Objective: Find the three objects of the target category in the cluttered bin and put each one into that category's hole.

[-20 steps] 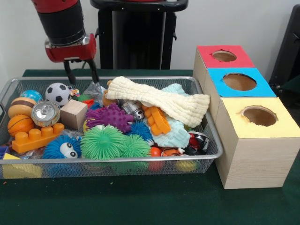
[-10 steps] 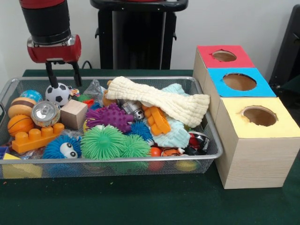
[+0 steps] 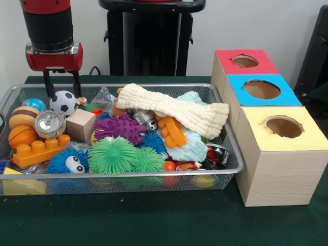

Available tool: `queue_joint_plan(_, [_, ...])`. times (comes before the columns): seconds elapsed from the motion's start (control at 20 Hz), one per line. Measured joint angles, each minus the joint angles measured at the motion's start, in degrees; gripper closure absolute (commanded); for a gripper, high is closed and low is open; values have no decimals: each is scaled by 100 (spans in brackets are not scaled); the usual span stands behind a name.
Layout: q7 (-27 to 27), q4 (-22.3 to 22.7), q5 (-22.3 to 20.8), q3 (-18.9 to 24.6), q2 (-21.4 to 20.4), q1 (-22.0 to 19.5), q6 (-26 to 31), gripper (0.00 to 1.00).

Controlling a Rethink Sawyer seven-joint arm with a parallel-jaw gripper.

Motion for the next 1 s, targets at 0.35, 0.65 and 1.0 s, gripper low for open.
queue_joint_plan(0.35, [0,85,-222,1,1,-39,0,0])
queue_joint_plan(0.65, [0,149,-235,1,2,-88,-1,0])
queue_joint_plan(1.0, [0,331,-235,1,-5,-217,-115,0])
